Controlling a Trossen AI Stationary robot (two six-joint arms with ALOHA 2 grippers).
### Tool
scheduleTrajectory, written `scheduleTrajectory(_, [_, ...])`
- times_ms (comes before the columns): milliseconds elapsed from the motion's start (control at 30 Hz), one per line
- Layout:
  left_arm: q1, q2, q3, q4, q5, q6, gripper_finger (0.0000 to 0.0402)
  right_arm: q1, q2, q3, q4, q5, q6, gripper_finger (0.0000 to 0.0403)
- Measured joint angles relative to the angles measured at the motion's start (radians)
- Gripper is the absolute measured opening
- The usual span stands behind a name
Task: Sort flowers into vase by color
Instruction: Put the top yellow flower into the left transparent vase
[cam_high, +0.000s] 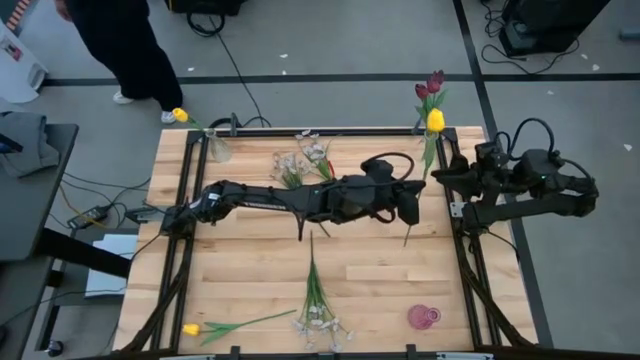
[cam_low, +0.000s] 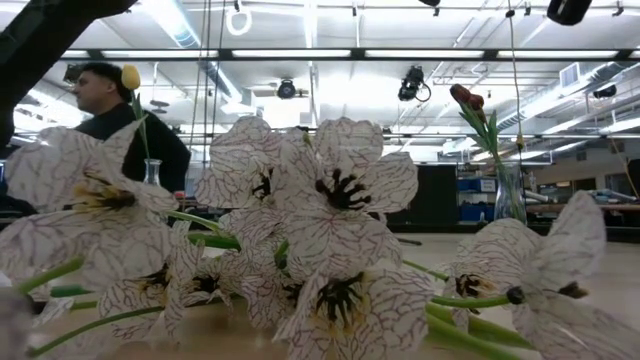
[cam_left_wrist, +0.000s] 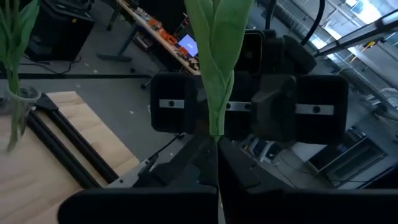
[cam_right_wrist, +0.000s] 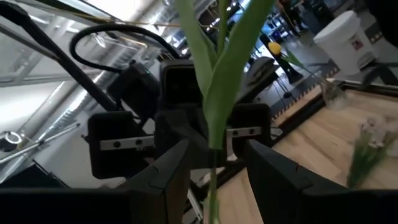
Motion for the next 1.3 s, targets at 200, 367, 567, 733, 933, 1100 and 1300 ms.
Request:
scheduleTrajectory(200, [0.000,0.000,0.000,-0.002,0.004,-0.003,0.0001,0.000,0.035,0.000,0.050,-0.010,-0.002,0.0165])
scheduleTrajectory(367, [0.000,0.005,0.000,-0.002,0.004,-0.020,0.0001,0.000,0.071,0.000,0.071,-0.019,-0.003,0.0165])
scheduleTrajectory(567, [0.000,0.005,0.000,-0.001,0.007,-0.023,0.0001,0.000,0.101,0.000,0.104,-0.021,-0.008,0.0165])
scheduleTrajectory(733, [0.000,0.005,0.000,-0.001,0.021,-0.023,0.0001,0.000,0.110,0.000,0.109,-0.022,-0.007,0.0157])
scheduleTrajectory(933, [0.000,0.005,0.000,-0.009,0.031,-0.021,0.0001,0.000,0.111,0.000,0.111,-0.023,-0.007,0.0125])
scheduleTrajectory(1100, [0.000,0.005,0.000,-0.007,0.035,-0.021,0.0001,0.000,0.111,0.000,0.110,-0.024,-0.011,0.0084])
scheduleTrajectory(1300, [-0.001,0.005,0.000,-0.006,0.042,-0.021,0.0004,0.000,0.111,0.000,0.108,-0.033,-0.011,0.0040])
